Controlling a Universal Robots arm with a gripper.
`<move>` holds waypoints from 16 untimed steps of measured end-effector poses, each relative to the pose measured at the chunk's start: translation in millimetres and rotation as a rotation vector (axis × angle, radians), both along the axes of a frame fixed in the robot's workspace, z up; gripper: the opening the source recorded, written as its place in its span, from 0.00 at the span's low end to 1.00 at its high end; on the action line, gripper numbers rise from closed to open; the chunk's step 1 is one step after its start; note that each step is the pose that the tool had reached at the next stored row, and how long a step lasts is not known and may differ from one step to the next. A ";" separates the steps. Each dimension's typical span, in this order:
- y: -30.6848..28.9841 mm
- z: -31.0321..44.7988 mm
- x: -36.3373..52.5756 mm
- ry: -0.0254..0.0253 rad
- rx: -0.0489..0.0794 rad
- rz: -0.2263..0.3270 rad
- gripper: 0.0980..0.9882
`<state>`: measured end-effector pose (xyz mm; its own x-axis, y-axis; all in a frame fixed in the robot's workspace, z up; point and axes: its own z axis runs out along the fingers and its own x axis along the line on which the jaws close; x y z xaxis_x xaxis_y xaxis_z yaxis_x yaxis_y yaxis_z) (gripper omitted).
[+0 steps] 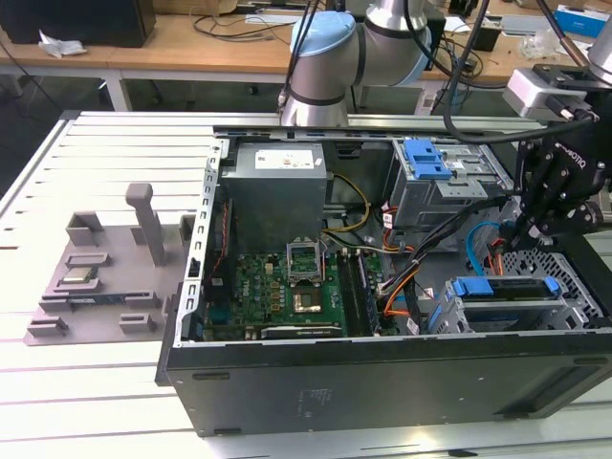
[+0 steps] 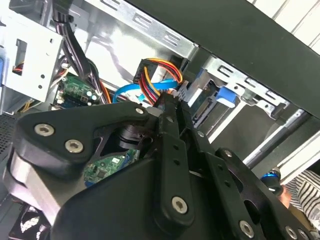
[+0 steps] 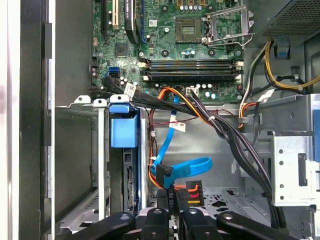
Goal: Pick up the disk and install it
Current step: 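Insert the first disk wire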
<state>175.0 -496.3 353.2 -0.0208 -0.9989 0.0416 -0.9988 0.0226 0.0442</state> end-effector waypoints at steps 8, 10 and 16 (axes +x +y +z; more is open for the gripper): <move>-31.6 -1.4 0.1 0.0000 0.000 0.000 0.09; -32.3 -4.2 0.7 -0.0001 0.000 0.000 0.09; -32.3 -12.5 3.5 0.0002 0.000 0.000 0.09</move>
<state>178.5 -528.6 340.7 -0.0208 -0.9989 0.0417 -0.9988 0.0227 0.0444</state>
